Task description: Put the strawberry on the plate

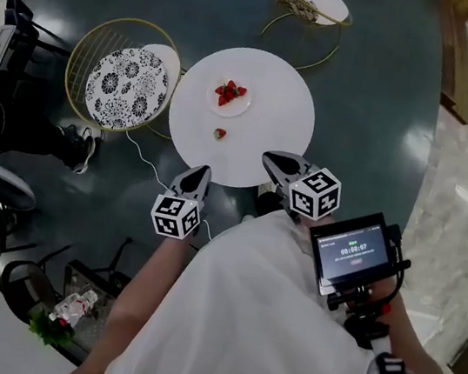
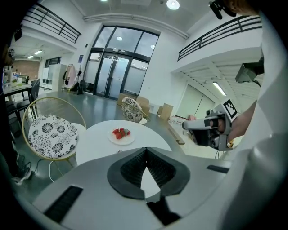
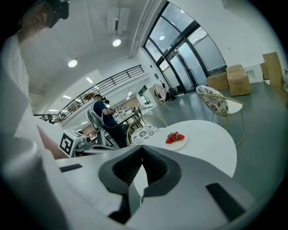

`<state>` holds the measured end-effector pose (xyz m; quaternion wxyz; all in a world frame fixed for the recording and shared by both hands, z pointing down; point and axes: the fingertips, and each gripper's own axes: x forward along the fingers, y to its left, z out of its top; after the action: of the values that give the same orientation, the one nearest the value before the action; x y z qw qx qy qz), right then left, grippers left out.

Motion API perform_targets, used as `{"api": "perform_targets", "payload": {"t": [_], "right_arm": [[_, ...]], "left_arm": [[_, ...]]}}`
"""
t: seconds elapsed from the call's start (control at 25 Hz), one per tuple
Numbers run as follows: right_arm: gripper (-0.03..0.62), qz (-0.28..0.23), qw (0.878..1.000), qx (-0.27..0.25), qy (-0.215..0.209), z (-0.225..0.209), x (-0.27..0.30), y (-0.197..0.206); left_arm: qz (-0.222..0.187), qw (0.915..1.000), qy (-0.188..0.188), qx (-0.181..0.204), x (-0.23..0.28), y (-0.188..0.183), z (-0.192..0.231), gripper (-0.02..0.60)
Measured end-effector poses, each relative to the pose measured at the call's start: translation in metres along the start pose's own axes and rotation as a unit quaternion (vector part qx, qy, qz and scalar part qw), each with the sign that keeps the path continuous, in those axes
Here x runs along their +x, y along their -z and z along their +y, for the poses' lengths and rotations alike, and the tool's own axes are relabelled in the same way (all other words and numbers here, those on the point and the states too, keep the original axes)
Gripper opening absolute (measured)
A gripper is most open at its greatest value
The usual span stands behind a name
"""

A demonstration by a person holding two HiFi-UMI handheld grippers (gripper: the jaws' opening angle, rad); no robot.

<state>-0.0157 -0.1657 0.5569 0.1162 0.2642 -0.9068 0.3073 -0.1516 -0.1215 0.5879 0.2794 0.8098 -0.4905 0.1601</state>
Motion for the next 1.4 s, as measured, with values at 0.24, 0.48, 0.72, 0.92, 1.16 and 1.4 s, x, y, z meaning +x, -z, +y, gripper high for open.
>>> {"api": "perform_targets", "payload": {"t": [0.24, 0.48, 0.72, 0.92, 1.16, 1.4], "right_arm": [[0.006, 0.02, 1.0, 0.016, -0.015, -0.045, 0.029, 0.0], [0.006, 0.029, 0.999, 0.024, -0.018, -0.049, 0.032, -0.001], [0.006, 0.039, 0.999, 0.028, -0.022, -0.054, 0.038, -0.008], [0.007, 0.048, 0.998, 0.033, -0.032, -0.072, 0.05, -0.013], [0.006, 0.061, 0.996, 0.039, -0.048, -0.088, 0.061, -0.015], [0.006, 0.076, 0.994, 0.045, -0.056, -0.097, 0.067, -0.007]], "left_arm": [[0.032, 0.9994, -0.01, -0.005, 0.05, 0.001, 0.019, 0.006], [0.05, 0.9986, -0.011, -0.007, 0.062, 0.002, 0.02, 0.006], [0.071, 0.9972, -0.021, -0.01, 0.073, 0.0, 0.028, 0.006], [0.095, 0.9947, -0.035, -0.014, 0.092, 0.005, 0.039, 0.006], [0.131, 0.9896, -0.057, -0.017, 0.111, 0.015, 0.055, 0.006], [0.152, 0.9854, -0.073, -0.024, 0.122, 0.024, 0.062, 0.008]]}}
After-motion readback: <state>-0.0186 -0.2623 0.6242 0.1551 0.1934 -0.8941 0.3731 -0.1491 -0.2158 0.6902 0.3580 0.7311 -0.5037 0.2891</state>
